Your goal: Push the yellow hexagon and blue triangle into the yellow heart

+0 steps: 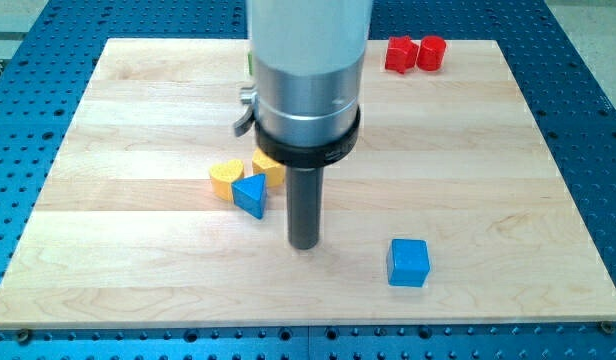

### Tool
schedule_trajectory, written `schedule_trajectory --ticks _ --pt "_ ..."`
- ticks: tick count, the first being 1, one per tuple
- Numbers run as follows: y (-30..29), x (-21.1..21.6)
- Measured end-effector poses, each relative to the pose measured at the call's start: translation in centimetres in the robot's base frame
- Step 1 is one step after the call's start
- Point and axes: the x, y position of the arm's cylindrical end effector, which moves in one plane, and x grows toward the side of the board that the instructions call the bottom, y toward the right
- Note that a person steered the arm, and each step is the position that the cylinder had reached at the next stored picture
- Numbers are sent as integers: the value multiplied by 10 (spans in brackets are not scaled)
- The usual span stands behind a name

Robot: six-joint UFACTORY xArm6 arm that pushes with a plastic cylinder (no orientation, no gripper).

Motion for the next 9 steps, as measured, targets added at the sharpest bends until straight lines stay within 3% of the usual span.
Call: schedule_trajectory --ticks 5,6,7,8,9 --pt "-42 -48" --pt "1 -59" --pt "8 -92" --pt "-29 -86" --pt "-18 -85"
